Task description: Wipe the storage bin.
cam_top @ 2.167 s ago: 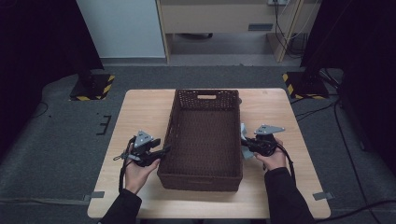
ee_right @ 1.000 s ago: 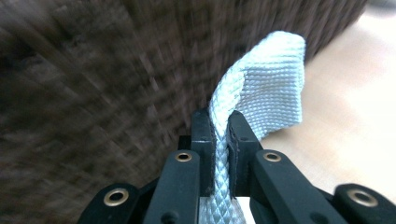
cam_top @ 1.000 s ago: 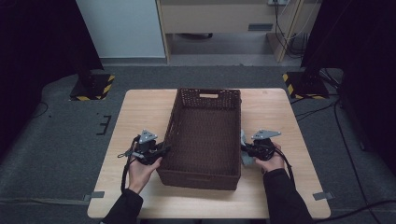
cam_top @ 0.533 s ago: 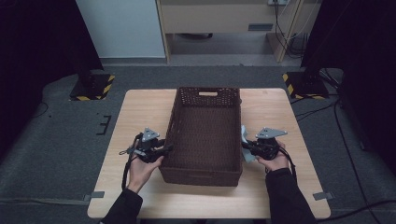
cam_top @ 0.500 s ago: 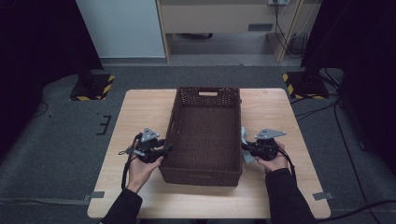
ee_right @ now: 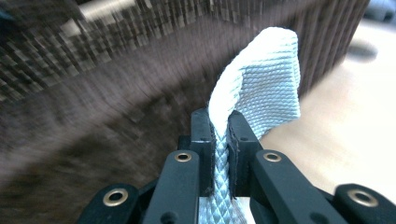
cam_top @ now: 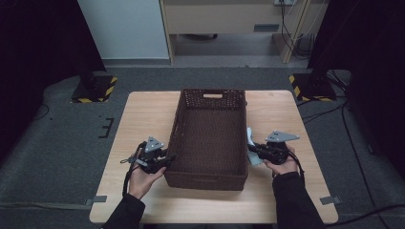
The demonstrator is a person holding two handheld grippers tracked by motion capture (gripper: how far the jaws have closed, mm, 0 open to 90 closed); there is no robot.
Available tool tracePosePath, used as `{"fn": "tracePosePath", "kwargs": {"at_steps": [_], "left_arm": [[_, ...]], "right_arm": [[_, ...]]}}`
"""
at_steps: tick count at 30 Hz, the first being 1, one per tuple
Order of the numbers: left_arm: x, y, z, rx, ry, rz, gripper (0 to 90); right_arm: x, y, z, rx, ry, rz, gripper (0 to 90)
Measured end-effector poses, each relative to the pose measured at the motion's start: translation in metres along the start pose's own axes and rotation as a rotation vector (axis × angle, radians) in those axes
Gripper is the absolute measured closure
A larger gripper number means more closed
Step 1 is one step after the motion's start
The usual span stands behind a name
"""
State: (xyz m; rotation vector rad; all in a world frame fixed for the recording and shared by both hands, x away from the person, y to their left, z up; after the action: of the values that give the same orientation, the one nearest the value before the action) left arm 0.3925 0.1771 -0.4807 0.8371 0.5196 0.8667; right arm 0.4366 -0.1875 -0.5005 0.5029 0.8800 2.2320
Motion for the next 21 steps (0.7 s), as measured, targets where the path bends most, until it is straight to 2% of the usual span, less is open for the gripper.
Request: {"fn": "tracePosePath", "kwargs": {"at_steps": [2,5,9,10,13,16,18,21], "left_arm": [[0.000,0.000,0.000,-0.006,0.019,-0.010,66.6],[-0.001,0.000,0.000,-0.008,0.023,0.001,68.4],[-0.002,0.000,-0.001,-0.011,0.032,-0.008,68.0],[-0.002,0.000,-0.001,-0.011,0.033,-0.014,67.2],[-0.003,-0.002,-0.002,-0.011,0.025,-0.040,62.5],[-0.006,-0.003,-0.002,-0.013,0.008,-0.028,60.4],[-0.007,-0.002,-0.002,-0.013,0.005,-0.013,61.3],[-0.008,-0.002,-0.002,-0.019,0.008,-0.001,64.0]], "right_arm": [[0.006,0.014,0.006,-0.043,0.028,0.000,84.0],[0.016,0.020,0.004,-0.037,0.055,0.006,84.0],[0.021,0.010,-0.012,0.013,0.040,0.018,84.0],[0.020,0.003,-0.020,0.057,0.033,0.015,84.0],[0.016,-0.009,-0.031,0.107,0.010,0.016,84.0],[0.017,-0.020,-0.037,0.151,0.008,0.026,84.0],[0.018,-0.021,-0.037,0.164,0.005,0.029,84.1],[0.019,-0.012,-0.029,0.127,0.014,0.022,84.1]]}}
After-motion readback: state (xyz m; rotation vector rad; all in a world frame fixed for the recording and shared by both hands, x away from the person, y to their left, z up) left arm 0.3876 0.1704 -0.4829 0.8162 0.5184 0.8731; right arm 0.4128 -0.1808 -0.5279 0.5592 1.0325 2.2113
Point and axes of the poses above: each handheld gripper's, and its own axes: y roughly backward along the jaws, z roughly out of its top, x roughly to its left, the point moved 5 cm from there along -y, roughly forward along the jaws, and after that the axes turned 15 degrees about x, right-handed, at the moved point
